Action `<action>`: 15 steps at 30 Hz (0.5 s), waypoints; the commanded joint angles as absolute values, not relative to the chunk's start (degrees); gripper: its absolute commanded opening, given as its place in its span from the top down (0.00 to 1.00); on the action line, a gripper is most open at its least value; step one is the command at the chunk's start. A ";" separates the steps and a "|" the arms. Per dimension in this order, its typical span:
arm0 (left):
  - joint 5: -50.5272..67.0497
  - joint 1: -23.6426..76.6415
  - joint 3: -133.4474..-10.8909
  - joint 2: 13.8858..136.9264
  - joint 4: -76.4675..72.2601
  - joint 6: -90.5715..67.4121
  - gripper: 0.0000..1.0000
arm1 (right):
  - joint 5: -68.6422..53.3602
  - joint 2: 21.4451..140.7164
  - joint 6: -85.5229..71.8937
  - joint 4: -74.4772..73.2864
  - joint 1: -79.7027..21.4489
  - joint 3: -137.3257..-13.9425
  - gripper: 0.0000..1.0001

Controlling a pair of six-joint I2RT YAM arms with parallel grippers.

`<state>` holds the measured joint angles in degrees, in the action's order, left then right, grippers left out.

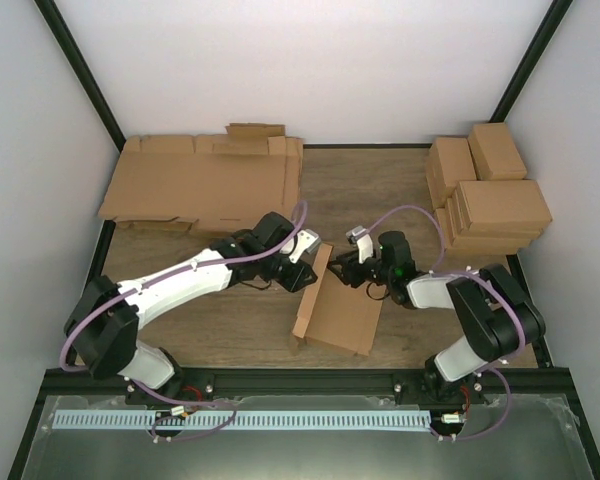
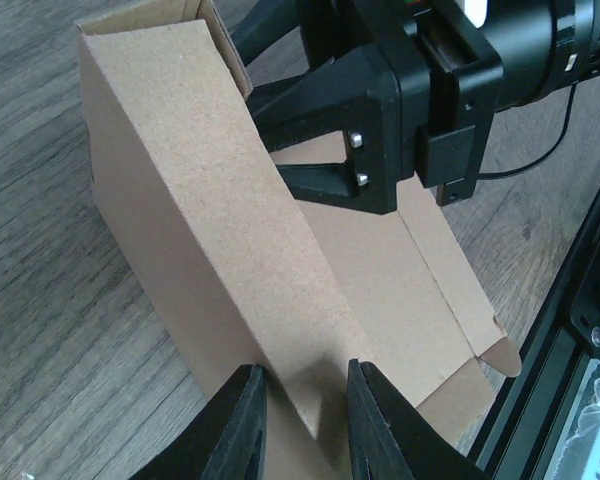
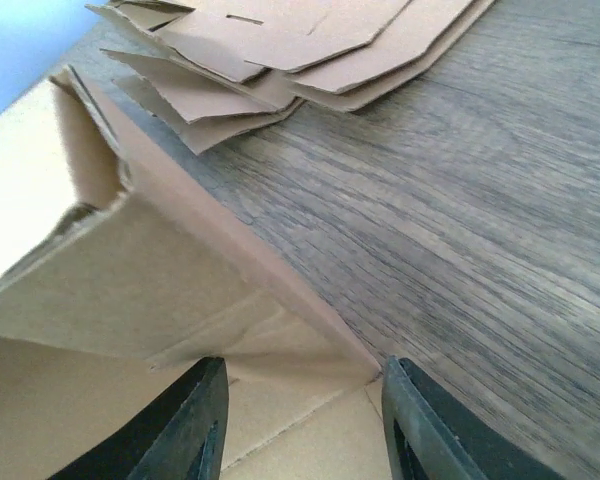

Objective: Fold the paper box

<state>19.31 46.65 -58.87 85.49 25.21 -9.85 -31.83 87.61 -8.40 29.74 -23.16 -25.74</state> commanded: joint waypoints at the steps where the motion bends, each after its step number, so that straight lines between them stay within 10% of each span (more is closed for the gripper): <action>1: 19.95 46.26 -58.95 88.12 28.22 -7.12 0.75 | -32.81 89.28 -5.06 35.36 -24.58 -27.99 0.55; 15: 26.57 43.67 -59.63 89.93 28.16 -5.66 0.75 | -29.39 93.42 -4.41 42.69 -24.81 -29.18 0.64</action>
<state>24.73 44.25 -59.96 87.50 24.86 -7.73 -31.31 92.73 -5.87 37.39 -24.32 -26.52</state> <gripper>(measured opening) 0.246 0.394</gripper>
